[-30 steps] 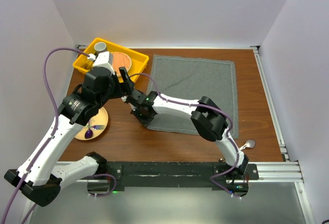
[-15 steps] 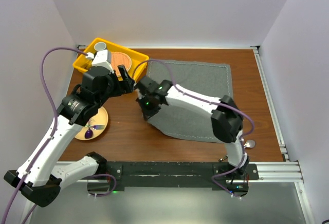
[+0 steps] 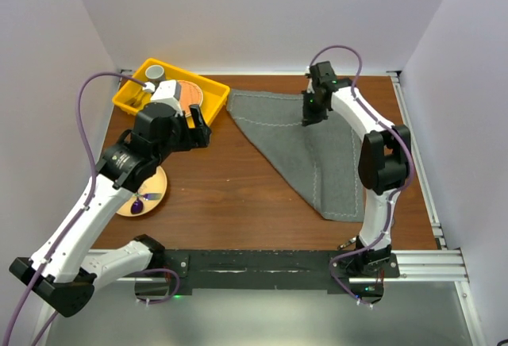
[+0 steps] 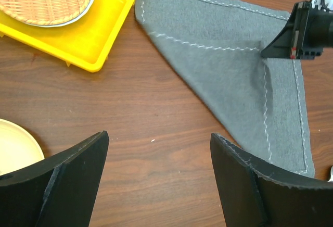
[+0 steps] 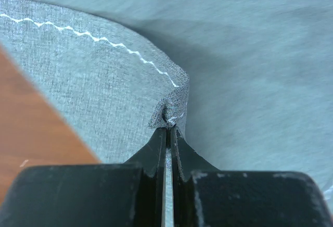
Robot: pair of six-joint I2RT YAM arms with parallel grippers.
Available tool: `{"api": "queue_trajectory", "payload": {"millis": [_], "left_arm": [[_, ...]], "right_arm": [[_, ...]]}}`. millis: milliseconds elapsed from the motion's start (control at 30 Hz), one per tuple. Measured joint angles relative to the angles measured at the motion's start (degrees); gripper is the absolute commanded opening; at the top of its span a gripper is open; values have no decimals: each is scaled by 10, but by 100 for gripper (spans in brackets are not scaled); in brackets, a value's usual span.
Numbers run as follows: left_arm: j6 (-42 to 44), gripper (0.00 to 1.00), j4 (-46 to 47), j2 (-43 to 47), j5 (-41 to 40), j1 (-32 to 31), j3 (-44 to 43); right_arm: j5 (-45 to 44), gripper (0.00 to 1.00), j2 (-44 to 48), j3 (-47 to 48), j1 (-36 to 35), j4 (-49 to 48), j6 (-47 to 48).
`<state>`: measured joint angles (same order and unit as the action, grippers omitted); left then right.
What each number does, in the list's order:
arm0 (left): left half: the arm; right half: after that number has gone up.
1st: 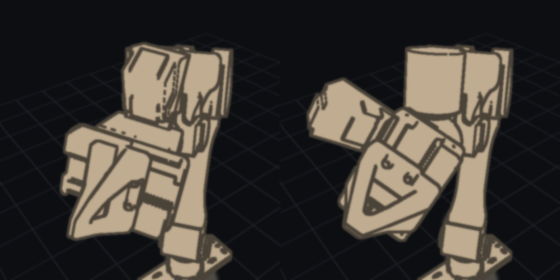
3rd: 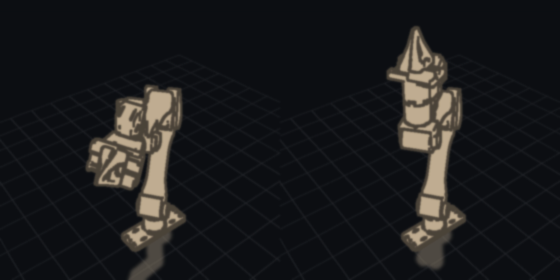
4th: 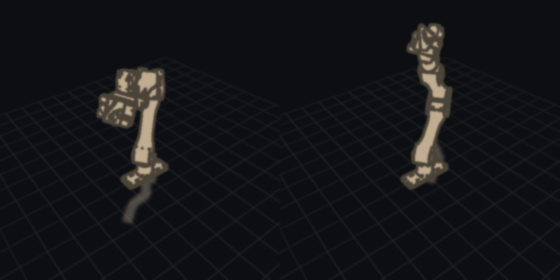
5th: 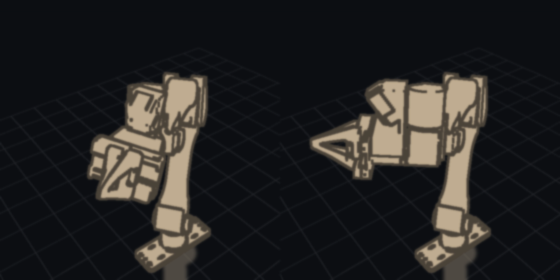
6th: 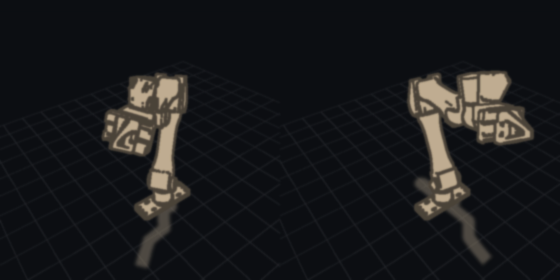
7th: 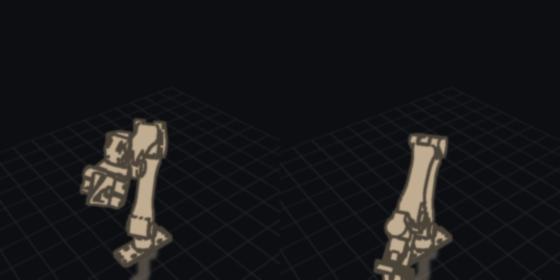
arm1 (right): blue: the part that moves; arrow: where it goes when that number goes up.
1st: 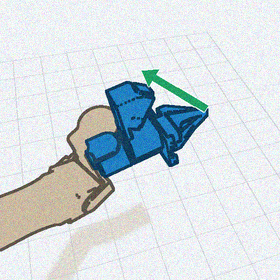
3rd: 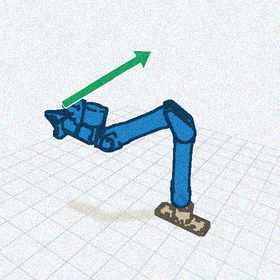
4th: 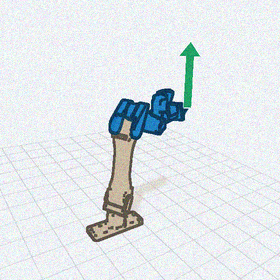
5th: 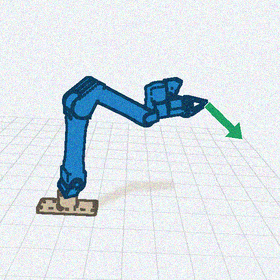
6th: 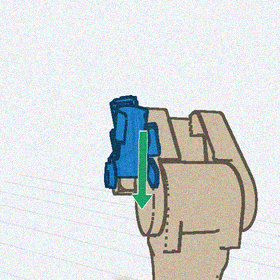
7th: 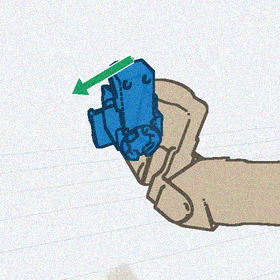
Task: Fold the napkin, place the utensils inside, and roll it up
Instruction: Fold the napkin
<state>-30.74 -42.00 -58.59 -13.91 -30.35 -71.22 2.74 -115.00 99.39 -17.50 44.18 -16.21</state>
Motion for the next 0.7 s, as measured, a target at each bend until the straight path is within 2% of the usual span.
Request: {"api": "queue_trajectory", "payload": {"millis": [333,700], "left_arm": [[6,84,13,-27,14,0,9],[14,84,9,-132,18,0,-41]], "right_arm": [[-4,0,-89,59,107,-12,35],[1,0,-126,136,162,-57,59]]}}
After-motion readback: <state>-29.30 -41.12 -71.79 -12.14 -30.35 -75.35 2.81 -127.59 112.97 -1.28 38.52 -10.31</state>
